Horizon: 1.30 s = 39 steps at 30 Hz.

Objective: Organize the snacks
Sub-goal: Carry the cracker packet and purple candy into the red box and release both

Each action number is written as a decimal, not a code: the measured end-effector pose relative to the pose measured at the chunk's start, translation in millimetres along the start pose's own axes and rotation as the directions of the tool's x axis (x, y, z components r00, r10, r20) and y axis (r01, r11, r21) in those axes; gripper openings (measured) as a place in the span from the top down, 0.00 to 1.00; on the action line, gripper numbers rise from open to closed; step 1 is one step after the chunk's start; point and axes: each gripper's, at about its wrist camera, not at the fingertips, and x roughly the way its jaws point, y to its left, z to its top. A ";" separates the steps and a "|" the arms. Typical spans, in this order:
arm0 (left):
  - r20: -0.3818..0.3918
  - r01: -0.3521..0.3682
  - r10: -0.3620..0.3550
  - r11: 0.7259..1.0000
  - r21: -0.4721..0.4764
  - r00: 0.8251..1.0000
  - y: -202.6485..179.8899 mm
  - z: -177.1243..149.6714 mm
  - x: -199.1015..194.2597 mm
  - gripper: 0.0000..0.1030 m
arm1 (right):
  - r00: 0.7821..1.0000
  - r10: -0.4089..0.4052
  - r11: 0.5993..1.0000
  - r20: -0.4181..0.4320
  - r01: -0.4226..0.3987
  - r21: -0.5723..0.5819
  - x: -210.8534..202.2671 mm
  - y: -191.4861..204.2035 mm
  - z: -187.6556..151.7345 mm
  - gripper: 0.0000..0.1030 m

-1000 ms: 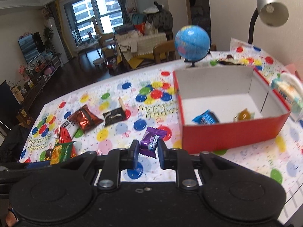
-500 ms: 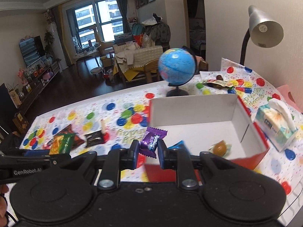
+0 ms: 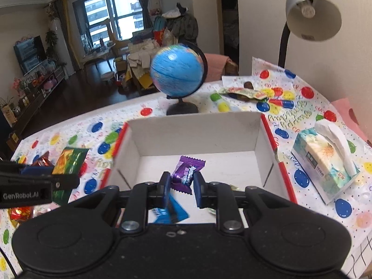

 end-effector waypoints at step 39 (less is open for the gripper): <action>-0.202 0.011 0.021 0.988 0.155 0.979 -72.2 35.1 135.1 0.56 | 0.975 0.022 0.999 -0.221 -0.027 -0.021 102.4 -61.6 -6.4 0.75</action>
